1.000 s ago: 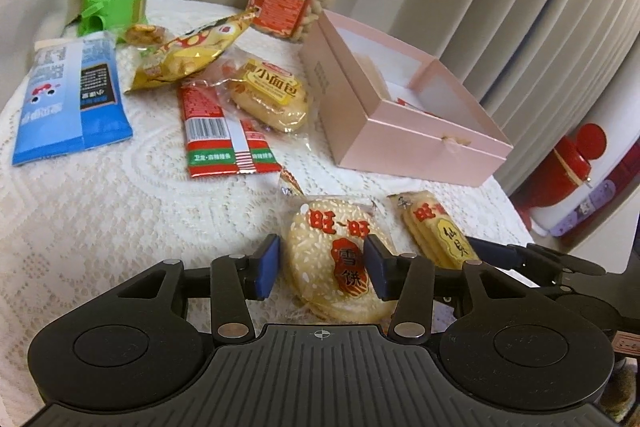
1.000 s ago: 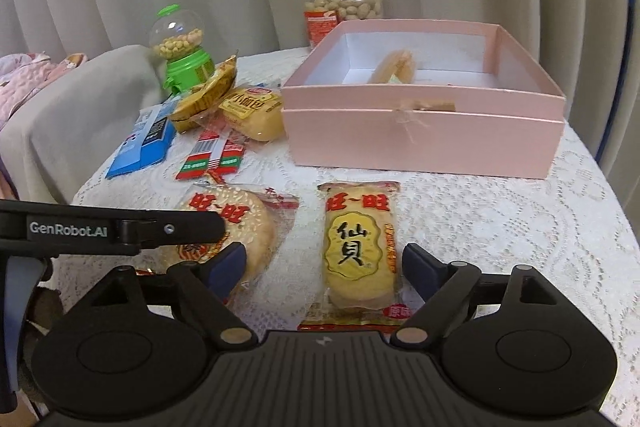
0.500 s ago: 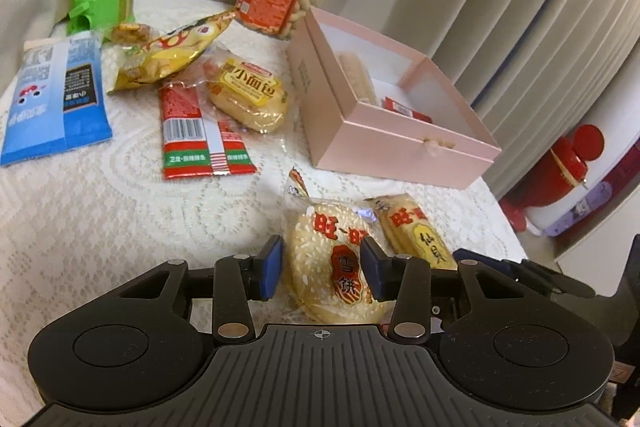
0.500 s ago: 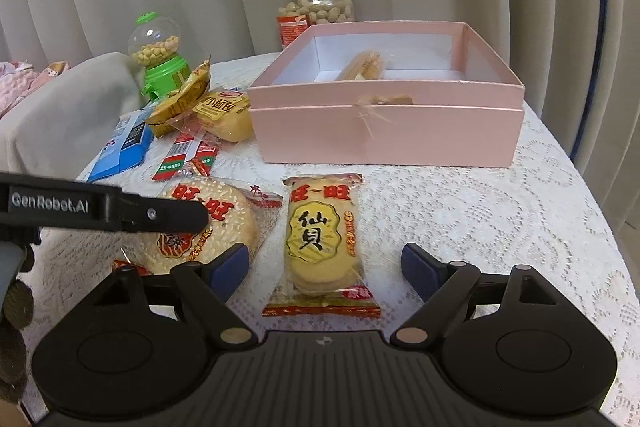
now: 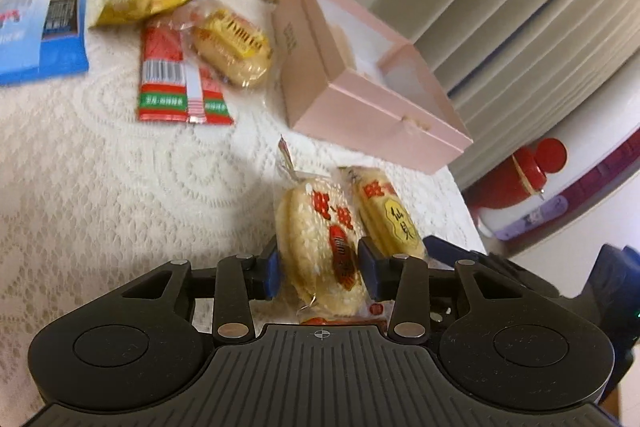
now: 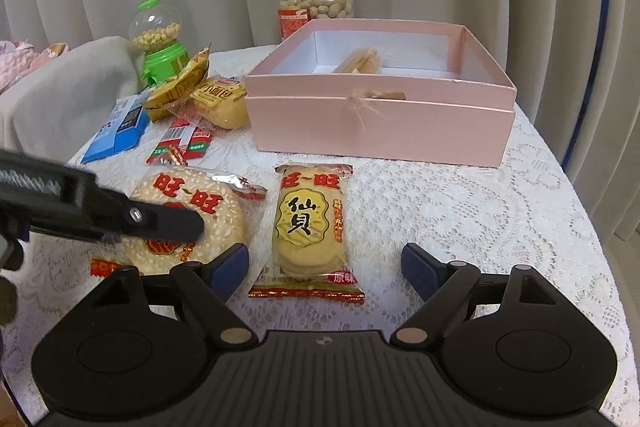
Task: Organize snacks
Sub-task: 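Grasp the round Wangwang cracker packet with the left tool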
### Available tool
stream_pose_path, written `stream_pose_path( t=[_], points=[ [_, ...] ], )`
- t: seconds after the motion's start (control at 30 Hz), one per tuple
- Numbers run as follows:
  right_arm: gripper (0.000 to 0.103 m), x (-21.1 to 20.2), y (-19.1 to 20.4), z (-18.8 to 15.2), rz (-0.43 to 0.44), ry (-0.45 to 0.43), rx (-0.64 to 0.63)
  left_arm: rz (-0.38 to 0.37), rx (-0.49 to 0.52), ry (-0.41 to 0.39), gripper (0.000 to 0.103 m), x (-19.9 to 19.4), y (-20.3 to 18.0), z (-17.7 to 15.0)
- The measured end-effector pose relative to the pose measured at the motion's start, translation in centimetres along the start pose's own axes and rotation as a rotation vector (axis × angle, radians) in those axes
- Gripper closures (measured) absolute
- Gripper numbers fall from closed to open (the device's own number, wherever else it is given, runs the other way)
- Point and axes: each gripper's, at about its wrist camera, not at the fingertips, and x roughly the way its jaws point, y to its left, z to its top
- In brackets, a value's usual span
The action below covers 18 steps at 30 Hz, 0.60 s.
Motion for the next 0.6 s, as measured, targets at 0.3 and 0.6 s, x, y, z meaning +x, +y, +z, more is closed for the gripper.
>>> stream_pose_path(
  t=[0.3,0.6],
  points=[
    [0.019,0.0,0.1,-0.1,-0.01,0.002,-0.017,-0.002,0.012,-0.01,0.069,0.9,-0.8,0.0],
    [0.018,0.1,0.3,-0.2,-0.018,-0.001,-0.028,-0.002,0.024,-0.014,0.072,1.8,-1.4,-0.4]
  ],
)
